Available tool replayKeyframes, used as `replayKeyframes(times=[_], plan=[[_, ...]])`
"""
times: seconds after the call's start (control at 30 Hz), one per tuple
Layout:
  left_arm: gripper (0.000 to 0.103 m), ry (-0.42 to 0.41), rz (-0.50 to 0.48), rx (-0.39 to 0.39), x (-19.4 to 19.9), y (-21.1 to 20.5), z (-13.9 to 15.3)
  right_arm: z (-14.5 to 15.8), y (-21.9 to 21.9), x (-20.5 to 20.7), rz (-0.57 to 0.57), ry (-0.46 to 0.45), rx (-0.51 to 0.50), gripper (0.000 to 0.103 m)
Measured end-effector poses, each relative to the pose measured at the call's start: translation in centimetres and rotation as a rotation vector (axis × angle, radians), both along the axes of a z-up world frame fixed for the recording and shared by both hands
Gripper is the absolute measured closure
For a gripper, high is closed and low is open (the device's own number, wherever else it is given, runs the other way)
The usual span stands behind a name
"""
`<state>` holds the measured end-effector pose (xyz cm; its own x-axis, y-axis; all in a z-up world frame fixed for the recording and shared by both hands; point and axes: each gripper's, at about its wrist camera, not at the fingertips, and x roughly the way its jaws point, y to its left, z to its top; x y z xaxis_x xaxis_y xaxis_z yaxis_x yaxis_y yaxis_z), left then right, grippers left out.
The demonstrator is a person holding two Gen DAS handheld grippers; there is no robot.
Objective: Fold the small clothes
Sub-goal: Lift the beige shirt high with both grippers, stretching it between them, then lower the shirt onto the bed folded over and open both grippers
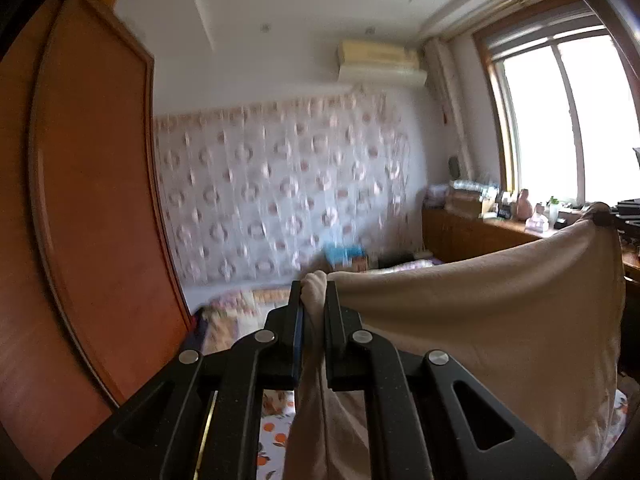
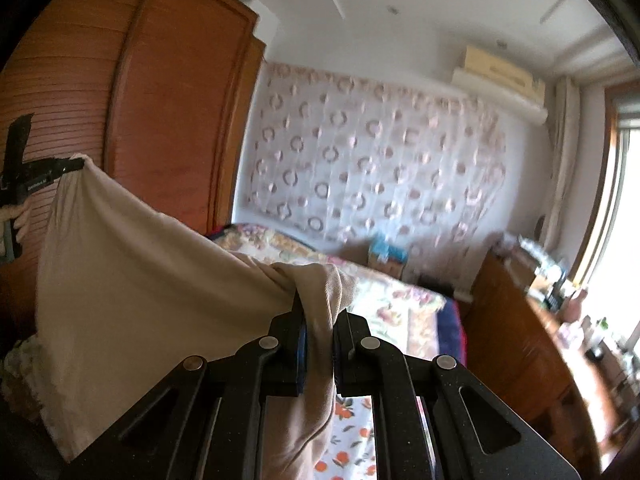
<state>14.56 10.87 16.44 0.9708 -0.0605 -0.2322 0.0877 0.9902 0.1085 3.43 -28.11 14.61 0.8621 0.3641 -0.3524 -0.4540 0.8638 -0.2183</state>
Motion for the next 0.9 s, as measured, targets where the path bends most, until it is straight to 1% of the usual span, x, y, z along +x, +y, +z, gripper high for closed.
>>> replayKeyframes(times=[0.17, 0.23, 0.27, 0.3, 0.4, 0.47, 0.5, 0.6, 0.7, 0.73, 0.77, 0.8, 0.87, 0.9], plan=[[0.094, 0.100, 0.015, -0.004, 7.7, -0.6, -4.2, -2.8, 1.3, 8.4, -0.026, 0.096, -0.006, 0.093], [0.094, 0.144, 0.017, 0.005, 10.1, -1.0, -6.1, -3.4, 2.1, 11.3, -0.031, 0.126, -0.018, 0.093], [0.094, 0.167, 0.020, 0.009, 11.4, -1.3, -7.2, -4.2, 2.4, 13.1, -0.034, 0.150, -0.024, 0.093], [0.094, 0.187, 0.021, 0.012, 12.4, -1.4, -8.1, -3.9, 3.0, 14.7, -0.037, 0.171, -0.033, 0.093], [0.094, 0.248, 0.028, 0.016, 15.7, -1.5, -10.4, -4.8, 4.3, 19.5, -0.060, 0.239, -0.065, 0.093], [0.094, 0.279, 0.030, 0.013, 17.1, -1.5, -11.6, -5.4, 4.7, 22.0, -0.078, 0.275, -0.072, 0.093], [0.094, 0.295, 0.029, 0.014, 17.9, -1.6, -12.1, -5.0, 5.2, 23.1, -0.082, 0.287, -0.073, 0.093], [0.092, 0.329, 0.031, 0.038, 19.4, -2.2, -13.6, -5.5, 5.8, 25.7, -0.100, 0.330, -0.072, 0.093], [0.090, 0.357, 0.036, 0.037, 20.3, -2.2, -14.4, -5.9, 6.5, 26.9, -0.115, 0.365, -0.070, 0.093], [0.089, 0.368, 0.038, 0.032, 20.7, -2.0, -14.6, -5.8, 6.8, 27.2, -0.124, 0.379, -0.075, 0.089], [0.085, 0.380, 0.036, 0.025, 20.7, -1.9, -14.9, -5.9, 7.0, 26.9, -0.133, 0.391, -0.083, 0.082], [0.072, 0.390, 0.027, 0.018, 20.4, -1.9, -15.1, -5.8, 7.2, 27.0, -0.144, 0.400, -0.093, 0.078], [0.059, 0.404, 0.008, 0.001, 19.8, -1.6, -15.5, -5.5, 7.4, 26.2, -0.151, 0.417, -0.089, 0.063], [0.058, 0.411, 0.003, -0.002, 19.7, -1.4, -15.8, -5.5, 7.3, 25.2, -0.147, 0.420, -0.078, 0.059]])
